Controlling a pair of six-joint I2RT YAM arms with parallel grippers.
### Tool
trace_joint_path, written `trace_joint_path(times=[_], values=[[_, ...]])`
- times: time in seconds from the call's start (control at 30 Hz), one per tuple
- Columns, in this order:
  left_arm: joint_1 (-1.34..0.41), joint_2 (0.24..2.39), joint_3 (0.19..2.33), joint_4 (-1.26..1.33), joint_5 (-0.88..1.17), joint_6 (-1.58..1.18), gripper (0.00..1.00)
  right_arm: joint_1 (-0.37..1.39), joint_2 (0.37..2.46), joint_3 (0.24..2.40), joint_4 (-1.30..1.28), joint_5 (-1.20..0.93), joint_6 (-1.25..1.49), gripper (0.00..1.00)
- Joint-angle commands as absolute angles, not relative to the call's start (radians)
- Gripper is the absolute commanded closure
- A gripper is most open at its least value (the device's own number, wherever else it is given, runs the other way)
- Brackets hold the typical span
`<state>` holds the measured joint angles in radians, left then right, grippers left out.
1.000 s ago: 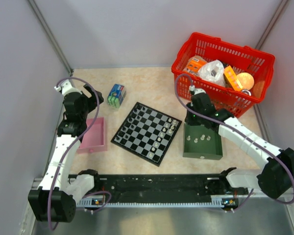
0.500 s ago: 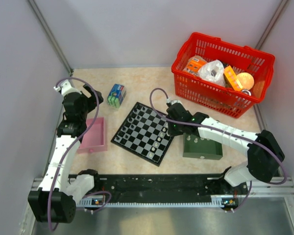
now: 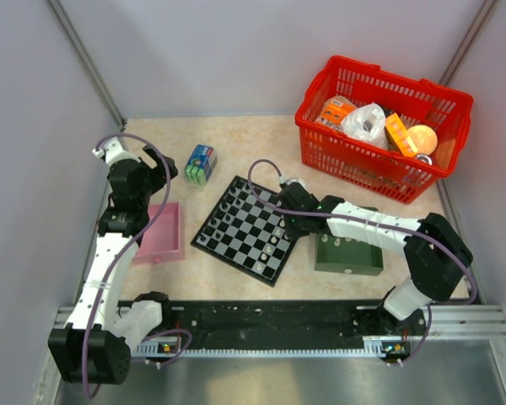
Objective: Set up the chess pieces on the board
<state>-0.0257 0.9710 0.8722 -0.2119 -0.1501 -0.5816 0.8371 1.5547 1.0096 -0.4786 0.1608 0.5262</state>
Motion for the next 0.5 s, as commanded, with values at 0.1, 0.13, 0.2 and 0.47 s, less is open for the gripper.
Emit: trace_joint_path(times=[0.1, 0.13, 0.2, 0.47], values=[[-0.018, 0.96, 0.865, -0.167, -0.166, -0.581, 0.01, 0.851, 1.585, 1.04, -0.442, 0.202, 0.528, 0.9], [-0.018, 0.96, 0.865, -0.164, -0.164, -0.581, 0.01, 0.851, 1.585, 1.039, -0.442, 0.202, 0.528, 0.9], [-0.018, 0.963, 0.867, -0.164, -0.163, -0.583, 0.01, 0.851, 1.589, 1.037, -0.442, 0.199, 0.526, 0.9], [-0.018, 0.962, 0.865, -0.163, -0.16, -0.581, 0.01, 0.851, 1.598, 1.043, -0.443, 0.201, 0.522, 0.85]])
